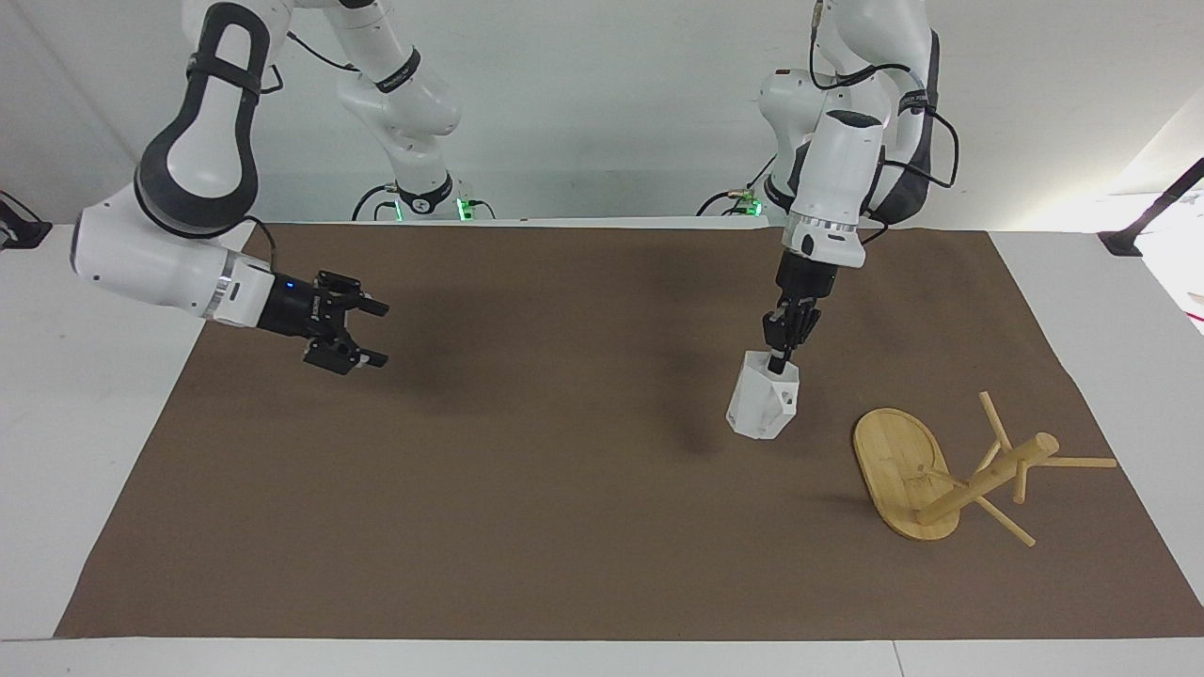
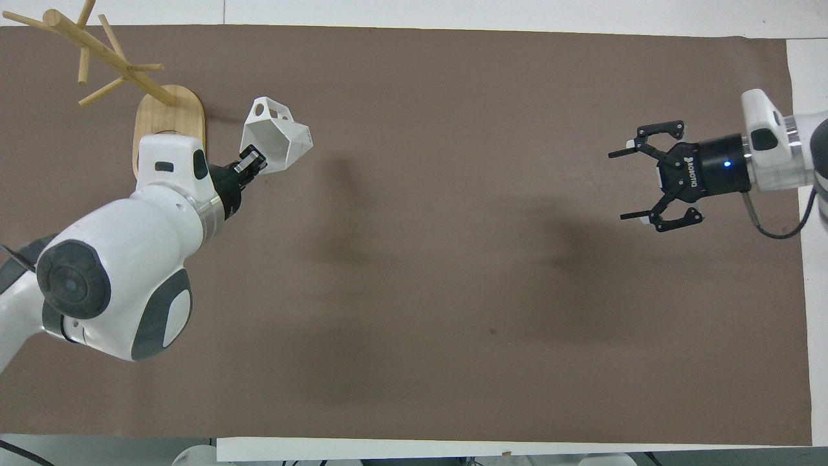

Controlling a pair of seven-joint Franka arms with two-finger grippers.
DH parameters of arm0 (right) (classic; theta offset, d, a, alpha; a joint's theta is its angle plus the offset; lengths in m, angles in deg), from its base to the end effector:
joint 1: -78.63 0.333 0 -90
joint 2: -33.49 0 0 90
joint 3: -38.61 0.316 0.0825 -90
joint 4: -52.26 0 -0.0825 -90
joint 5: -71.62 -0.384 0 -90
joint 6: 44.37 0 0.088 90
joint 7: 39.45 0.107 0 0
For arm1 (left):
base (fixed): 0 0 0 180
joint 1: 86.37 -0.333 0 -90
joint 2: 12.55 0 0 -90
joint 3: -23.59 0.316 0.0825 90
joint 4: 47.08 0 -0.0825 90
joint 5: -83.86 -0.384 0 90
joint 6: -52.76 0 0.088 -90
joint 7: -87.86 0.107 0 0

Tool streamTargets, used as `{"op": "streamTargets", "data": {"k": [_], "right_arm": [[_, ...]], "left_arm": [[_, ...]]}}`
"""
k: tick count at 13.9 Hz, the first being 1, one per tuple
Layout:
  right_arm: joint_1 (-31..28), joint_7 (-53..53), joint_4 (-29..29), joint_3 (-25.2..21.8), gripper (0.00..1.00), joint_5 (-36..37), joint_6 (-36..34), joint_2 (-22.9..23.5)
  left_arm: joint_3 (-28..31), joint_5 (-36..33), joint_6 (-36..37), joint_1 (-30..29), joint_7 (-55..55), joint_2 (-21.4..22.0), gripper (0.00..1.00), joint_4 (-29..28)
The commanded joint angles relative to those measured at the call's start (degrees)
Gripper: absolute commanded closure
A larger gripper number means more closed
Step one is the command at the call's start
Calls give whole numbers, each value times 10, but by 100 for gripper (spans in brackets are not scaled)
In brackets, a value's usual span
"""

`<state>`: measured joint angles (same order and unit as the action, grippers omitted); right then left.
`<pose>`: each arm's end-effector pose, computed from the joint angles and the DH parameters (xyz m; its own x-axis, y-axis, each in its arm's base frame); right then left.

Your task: Hang cup on rack

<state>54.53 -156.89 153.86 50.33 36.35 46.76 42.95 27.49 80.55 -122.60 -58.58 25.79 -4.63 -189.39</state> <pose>0.5727 -0.0694 0.4615 -0.0909 0.7457 0.6600 0.9867 0.1573 -0.0418 0.4618 -0.2089 0.4244 0.7036 0.6268 0.3349 0.3836 -0.7316 0.5635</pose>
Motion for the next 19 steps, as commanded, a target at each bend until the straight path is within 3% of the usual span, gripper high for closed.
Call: {"op": "streamTargets", "data": {"k": [1,3,6,10,14,19], "right_arm": [[-18,115,-33,8,0,59,-36,-16],[-17,238,-33,14,0,144,-39,-53],[26,398,-39,19,0,263,-52,-105],[40,568,-100,20,0,363,-103,-99],[34,768,-176,17,0,369,-160,-77],[74,1010,-178,-2,0,366,-172,-78]], "left_arm": [[-4,-13,-94,-53,-1,3,100,-31],[-5,-13,-169,-89,23,-33,100,-25],[-6,-14,-173,-113,31,-66,100,9],[-6,-15,-168,-119,41,-96,100,40],[-7,-15,-154,-134,40,-139,100,74],[-8,-15,-154,-177,37,-148,100,76]]}}
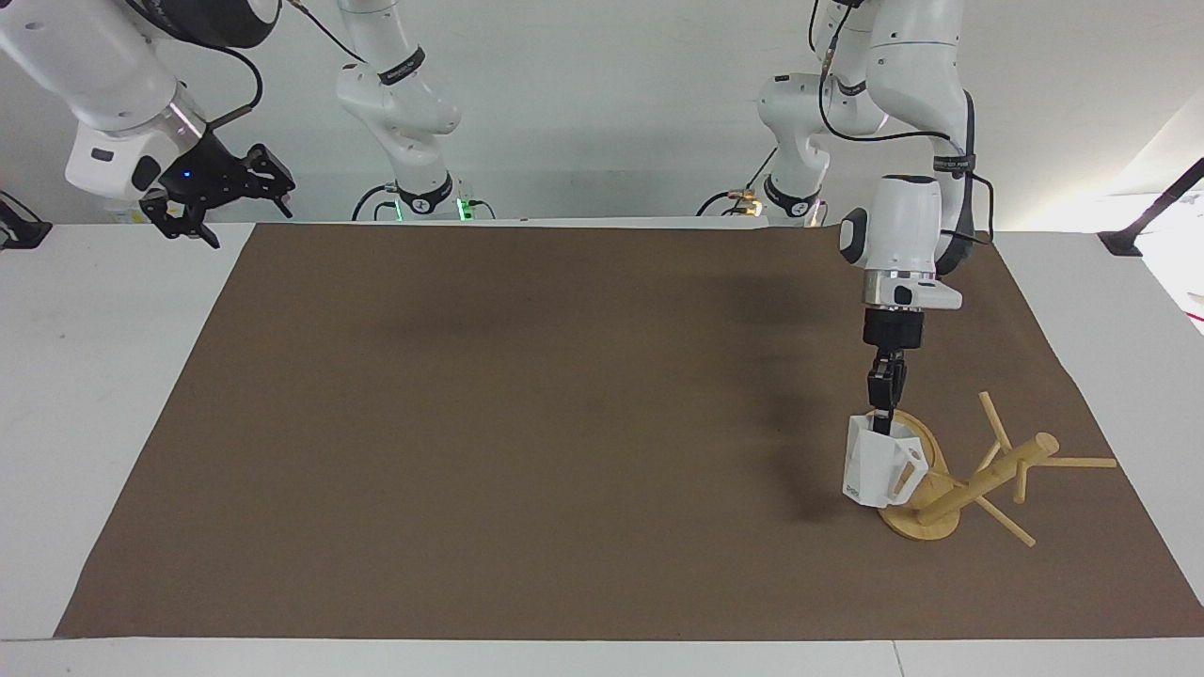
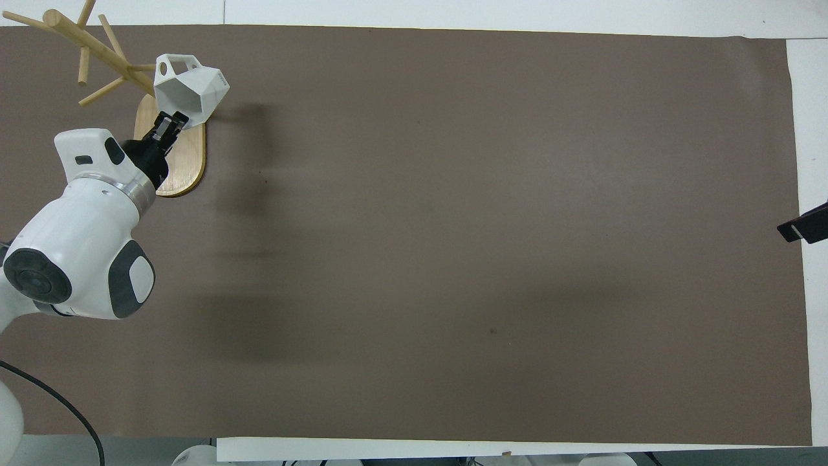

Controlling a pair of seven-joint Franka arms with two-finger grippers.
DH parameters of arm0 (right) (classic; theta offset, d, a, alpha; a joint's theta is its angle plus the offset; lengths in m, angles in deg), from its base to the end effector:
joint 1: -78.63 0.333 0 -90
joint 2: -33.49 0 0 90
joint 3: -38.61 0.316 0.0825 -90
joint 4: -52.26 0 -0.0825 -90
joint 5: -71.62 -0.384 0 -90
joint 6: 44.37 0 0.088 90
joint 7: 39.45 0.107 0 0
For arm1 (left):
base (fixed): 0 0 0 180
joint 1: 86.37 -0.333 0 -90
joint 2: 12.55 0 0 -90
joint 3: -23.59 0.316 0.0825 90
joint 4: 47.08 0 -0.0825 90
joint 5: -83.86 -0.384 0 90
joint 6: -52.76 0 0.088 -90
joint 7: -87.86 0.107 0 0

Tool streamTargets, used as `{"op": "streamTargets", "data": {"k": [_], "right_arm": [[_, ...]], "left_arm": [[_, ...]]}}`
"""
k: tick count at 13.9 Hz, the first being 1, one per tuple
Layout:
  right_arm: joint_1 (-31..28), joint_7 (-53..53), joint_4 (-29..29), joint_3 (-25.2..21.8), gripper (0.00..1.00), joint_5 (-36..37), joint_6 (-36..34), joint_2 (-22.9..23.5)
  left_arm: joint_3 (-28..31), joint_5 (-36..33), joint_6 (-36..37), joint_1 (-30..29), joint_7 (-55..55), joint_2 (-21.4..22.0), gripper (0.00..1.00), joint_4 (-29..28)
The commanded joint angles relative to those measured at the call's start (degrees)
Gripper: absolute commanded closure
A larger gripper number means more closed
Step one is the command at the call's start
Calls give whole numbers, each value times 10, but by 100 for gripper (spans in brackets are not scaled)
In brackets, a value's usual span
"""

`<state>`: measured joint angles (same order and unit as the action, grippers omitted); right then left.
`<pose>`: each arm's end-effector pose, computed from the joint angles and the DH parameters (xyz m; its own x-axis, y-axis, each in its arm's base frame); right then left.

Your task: Hang cup on rack

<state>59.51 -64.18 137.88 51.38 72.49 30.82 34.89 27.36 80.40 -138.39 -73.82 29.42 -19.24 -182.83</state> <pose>0.5297 -0.0625 0.6268 0.9300 0.3148 -0.1897 0.3056 -0.9491 -0.0766 0.5489 -0.0919 0.3786 0.5057 0.7477 0.4304 0.4411 -0.6528 0.6158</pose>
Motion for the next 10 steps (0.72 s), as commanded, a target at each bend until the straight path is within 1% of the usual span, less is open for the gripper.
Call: {"op": "streamTargets", "data": {"k": [1,2,3,4,5,6,7,8,9,10], "right_arm": [[71,115,-22,-54,0,8,-15,-3],[113,128,-23,-95,0,10,-17,-9],[146,129,-19,-138,0,5,-21,-10],[172,129,-10,-173,0,2,-23,-17],[195,135,-1,-195,0,3,-22,-22],[203,141,2,-208,0,3,-21,-24],[212,149,13,-221,0,3,-16,-26],[225,158,20,-230,0,4,-10,-34],[227,165,24,-230,0,5,-9,-38],[226,166,24,-230,0,5,-8,-38]], "left_arm": [[-8,-14,4,-30,1,-4,100,10],[-7,-13,4,-30,1,-10,100,11],[-7,-12,6,-30,-2,-12,97,15],[-5,-11,19,-29,-4,-14,57,26],[-4,-11,57,-28,-3,-17,13,45],[-4,-11,98,-32,3,-20,0,74],[-4,-11,148,-31,3,-20,0,87],[-4,-11,171,-30,-3,-20,0,94],[-3,-10,186,-30,-4,-15,0,97],[-3,-10,244,-30,-4,1,0,100]]}}
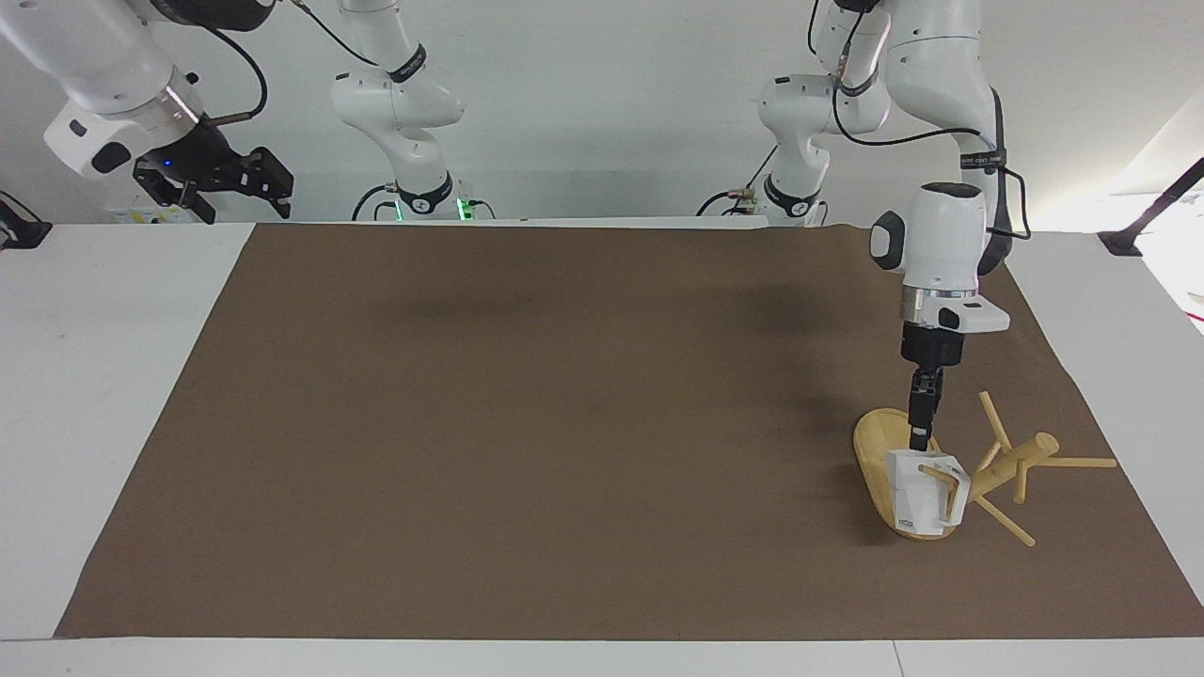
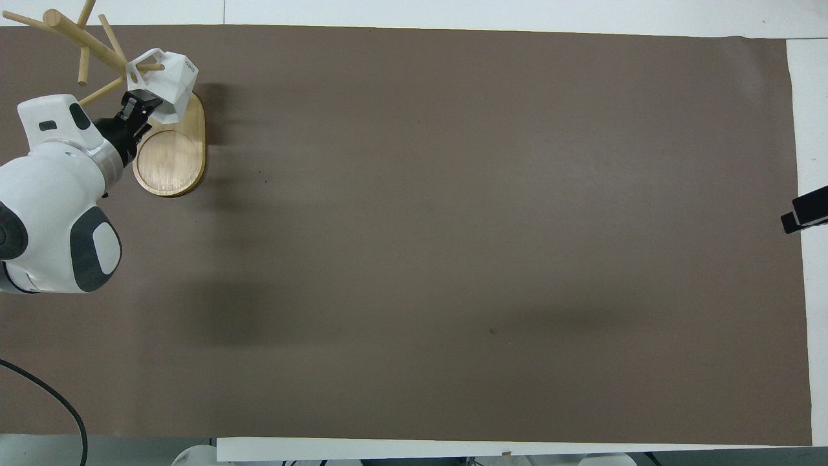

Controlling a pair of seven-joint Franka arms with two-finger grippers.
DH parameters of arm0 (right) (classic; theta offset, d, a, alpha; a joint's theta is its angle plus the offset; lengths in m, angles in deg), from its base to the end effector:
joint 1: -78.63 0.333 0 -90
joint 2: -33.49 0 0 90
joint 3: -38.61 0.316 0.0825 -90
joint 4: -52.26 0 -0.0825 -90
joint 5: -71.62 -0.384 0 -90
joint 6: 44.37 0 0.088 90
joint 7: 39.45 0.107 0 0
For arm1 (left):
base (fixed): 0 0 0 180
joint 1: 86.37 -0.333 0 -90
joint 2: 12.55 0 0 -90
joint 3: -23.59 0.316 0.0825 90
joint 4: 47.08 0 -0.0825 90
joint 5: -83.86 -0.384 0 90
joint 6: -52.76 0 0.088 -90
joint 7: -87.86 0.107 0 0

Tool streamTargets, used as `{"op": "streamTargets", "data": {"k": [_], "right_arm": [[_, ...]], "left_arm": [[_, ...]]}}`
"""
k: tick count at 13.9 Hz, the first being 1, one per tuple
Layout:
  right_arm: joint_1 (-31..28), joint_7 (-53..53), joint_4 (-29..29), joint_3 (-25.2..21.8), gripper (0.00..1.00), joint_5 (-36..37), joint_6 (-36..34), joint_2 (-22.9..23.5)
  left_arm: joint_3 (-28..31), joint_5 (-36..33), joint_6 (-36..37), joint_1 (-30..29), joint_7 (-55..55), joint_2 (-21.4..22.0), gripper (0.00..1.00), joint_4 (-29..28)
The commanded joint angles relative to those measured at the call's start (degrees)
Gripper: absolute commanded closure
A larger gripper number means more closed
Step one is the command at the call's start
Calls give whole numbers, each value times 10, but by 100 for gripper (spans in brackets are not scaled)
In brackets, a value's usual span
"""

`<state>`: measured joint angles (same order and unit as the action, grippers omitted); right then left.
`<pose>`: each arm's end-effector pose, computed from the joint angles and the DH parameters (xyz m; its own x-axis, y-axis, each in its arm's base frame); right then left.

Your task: Hang cup on rack

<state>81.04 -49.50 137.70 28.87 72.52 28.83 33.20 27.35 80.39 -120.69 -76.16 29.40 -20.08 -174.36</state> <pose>0.5160 -0.0687 0.6412 0.9774 0.0459 -0.2065 0.0423 -0.9989 -0.0216 0.5849 -0.0716 0.3948 0.5335 0.7607 0.3697 0.5728 -0.6465 0.5039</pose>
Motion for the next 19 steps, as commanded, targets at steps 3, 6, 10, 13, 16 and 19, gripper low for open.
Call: {"op": "streamTargets", "data": {"k": [3,6,10,13,16,19], "right_arm": [[11,19,27,-11,0,4,11,-20],[12,19,31,-12,0,4,11,-21],[13,36,40,-25,0,5,13,-22],[13,43,43,-28,0,6,15,-23],[14,82,47,-34,0,6,15,-23],[13,80,47,-33,0,7,15,-23]], "left_arm": [[-4,-12,302,-4,53,42,0,82],[-7,-11,516,-5,147,48,0,167],[-2,-6,672,-8,327,94,0,199],[1,0,815,-9,472,92,0,294],[0,18,840,-21,518,85,0,340],[0,37,860,-31,529,75,0,379]]}}
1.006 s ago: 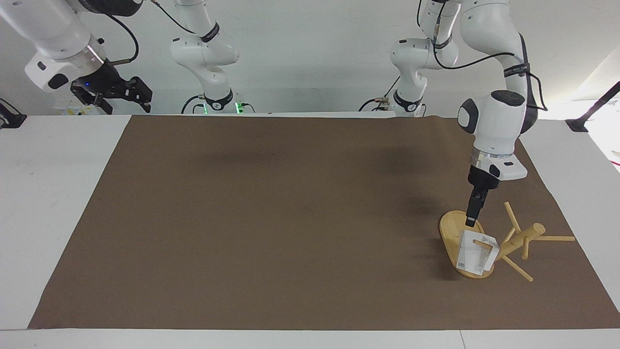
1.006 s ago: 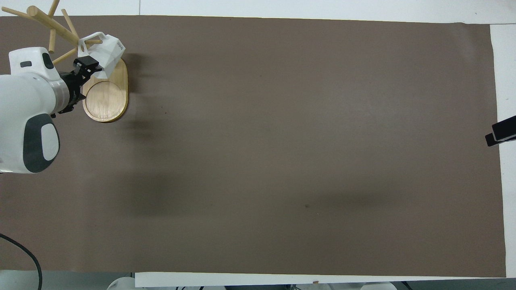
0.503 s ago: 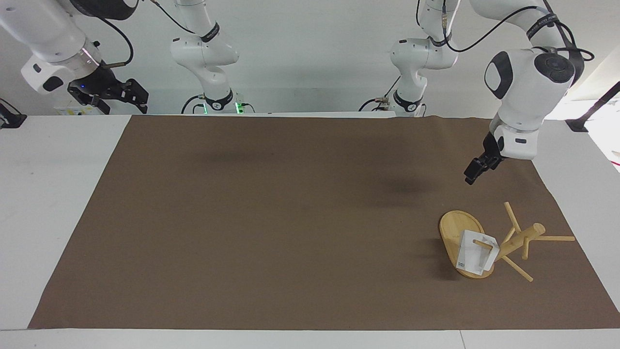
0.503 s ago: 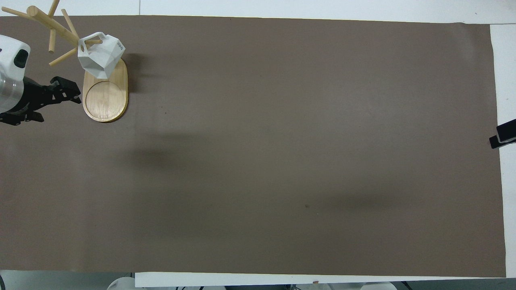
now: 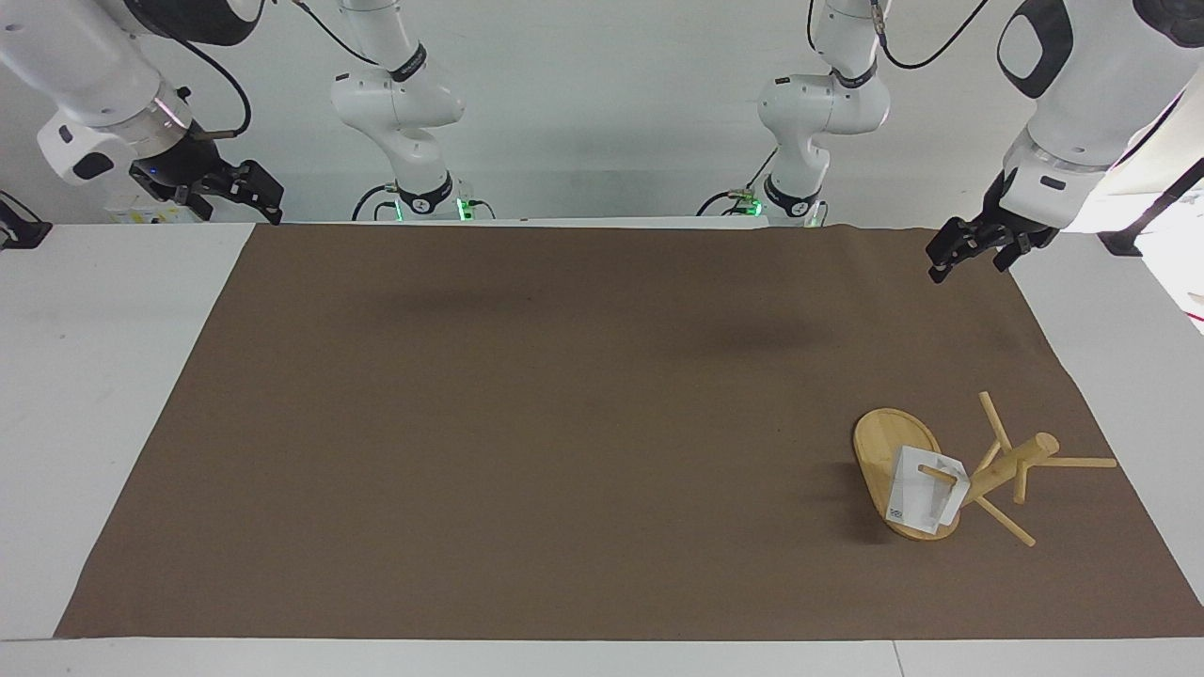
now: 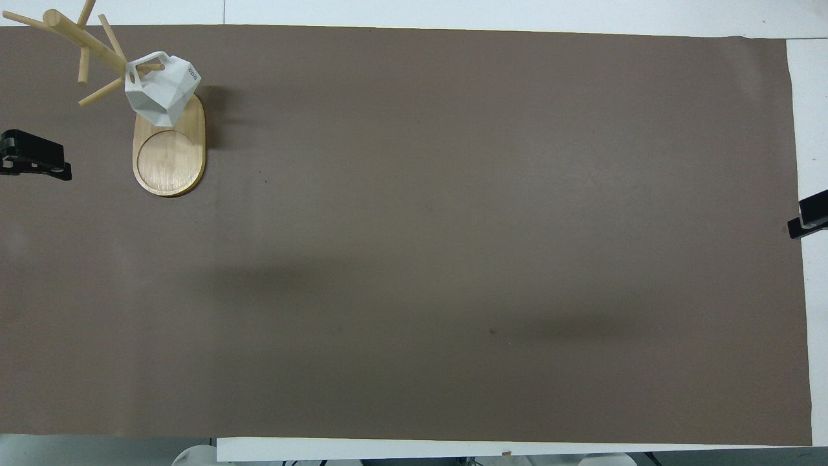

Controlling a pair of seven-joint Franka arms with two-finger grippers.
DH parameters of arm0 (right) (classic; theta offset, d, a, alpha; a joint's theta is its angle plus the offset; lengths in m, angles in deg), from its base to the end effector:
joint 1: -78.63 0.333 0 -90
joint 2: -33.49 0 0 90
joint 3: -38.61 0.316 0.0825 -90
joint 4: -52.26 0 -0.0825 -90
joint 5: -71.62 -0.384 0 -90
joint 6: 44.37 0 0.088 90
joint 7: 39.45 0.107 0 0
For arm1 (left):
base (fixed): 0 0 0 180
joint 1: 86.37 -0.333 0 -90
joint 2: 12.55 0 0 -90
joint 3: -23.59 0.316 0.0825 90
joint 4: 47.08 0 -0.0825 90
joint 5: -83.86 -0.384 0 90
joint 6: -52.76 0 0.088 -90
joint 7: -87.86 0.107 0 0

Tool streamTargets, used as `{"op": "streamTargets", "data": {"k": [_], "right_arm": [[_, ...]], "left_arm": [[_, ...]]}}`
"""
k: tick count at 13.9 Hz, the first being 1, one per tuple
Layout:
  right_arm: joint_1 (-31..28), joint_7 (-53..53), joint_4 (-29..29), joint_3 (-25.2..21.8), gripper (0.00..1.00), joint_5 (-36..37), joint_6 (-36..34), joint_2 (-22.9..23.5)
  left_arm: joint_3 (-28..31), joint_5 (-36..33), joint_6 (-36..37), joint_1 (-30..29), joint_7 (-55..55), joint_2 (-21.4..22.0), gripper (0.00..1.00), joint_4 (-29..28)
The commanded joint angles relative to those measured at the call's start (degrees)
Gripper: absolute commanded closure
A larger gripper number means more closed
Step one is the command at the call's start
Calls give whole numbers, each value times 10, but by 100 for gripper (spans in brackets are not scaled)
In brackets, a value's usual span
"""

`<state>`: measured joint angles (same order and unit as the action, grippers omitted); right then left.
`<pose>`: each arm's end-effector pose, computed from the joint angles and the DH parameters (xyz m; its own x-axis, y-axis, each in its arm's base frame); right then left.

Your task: Hang cup on rack

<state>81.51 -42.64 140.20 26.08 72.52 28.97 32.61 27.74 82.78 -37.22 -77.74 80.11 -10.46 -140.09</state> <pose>0.5093 -0.0896 0.6273 0.9649 -0.1114 -0.2378 -0.1149 -0.9934 -0.0009 0.5410 -0.0396 0.6197 0.9983 0.0569 -0.0142 0.0567 -0.9982 -0.0183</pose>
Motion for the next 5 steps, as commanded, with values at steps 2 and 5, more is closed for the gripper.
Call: {"op": "streamTargets", "data": {"k": [2,5], "right_arm": [[7,9,22,-5,0,6,13,-17],[11,9,22,-4,0,4,13,-17]], "left_arm": [[-3,23,19,-17,24,-23,0,38],[-3,24,21,-32,57,-22,0,36]]}}
